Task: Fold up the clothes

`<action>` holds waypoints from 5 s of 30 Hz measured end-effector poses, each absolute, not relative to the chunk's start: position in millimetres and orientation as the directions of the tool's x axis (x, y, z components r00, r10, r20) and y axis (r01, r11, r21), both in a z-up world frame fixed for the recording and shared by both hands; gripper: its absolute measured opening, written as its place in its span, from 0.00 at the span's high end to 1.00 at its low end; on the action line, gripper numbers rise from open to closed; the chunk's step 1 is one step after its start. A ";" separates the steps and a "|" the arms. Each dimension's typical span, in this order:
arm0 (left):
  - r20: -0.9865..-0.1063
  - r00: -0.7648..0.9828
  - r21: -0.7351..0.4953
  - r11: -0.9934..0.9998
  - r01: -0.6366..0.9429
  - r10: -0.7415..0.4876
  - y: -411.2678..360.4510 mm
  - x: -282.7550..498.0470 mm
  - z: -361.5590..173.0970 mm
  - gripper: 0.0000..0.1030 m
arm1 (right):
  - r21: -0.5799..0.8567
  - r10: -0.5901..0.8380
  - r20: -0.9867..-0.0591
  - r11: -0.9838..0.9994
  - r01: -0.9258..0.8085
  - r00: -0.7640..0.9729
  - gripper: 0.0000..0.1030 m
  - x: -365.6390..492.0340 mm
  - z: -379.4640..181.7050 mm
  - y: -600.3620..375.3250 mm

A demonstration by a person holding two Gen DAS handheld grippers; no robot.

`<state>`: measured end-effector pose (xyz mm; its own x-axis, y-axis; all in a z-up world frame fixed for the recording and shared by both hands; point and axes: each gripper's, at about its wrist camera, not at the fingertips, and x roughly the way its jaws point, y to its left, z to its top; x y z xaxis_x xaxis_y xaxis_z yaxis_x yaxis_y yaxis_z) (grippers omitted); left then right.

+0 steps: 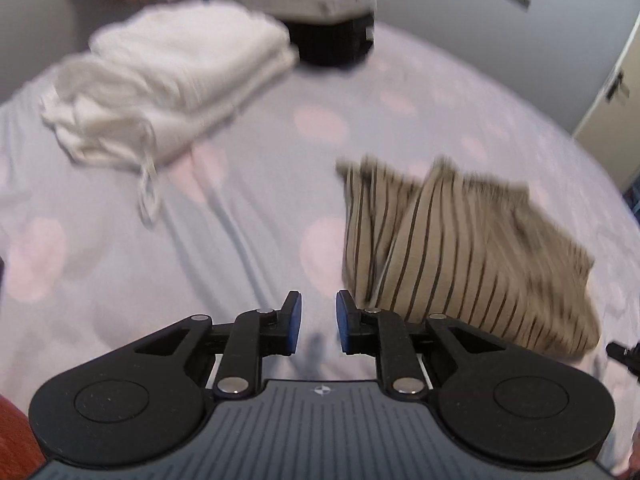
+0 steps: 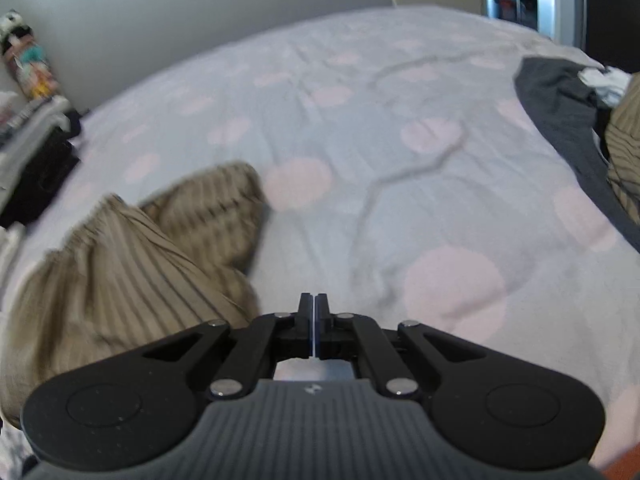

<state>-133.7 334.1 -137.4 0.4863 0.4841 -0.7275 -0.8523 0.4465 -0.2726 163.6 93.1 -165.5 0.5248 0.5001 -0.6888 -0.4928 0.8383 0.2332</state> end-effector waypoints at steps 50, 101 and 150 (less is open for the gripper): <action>-0.698 0.540 -0.303 0.489 -0.818 0.471 412.8 -51.1 -189.6 0.31 | 0.112 0.652 -0.573 0.663 -0.741 0.496 0.21 189.2 -212.3 199.3; -0.662 0.661 -0.479 0.479 -0.736 0.354 414.4 -54.9 -189.6 0.44 | 0.085 0.666 -0.542 0.651 -0.755 0.513 0.89 173.7 -202.1 194.6; -0.443 0.043 -0.464 -0.188 -0.866 0.895 519.6 -197.1 -68.9 0.94 | -0.141 0.934 -0.303 -0.242 -0.960 -0.191 0.94 -27.6 -0.3 641.6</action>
<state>-197.1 519.6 -68.9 0.0426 0.8954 -0.4431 -0.8658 -0.1882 -0.4636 -27.6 641.6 -0.3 -0.1909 0.9336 -0.3034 -0.9599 -0.2421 -0.1412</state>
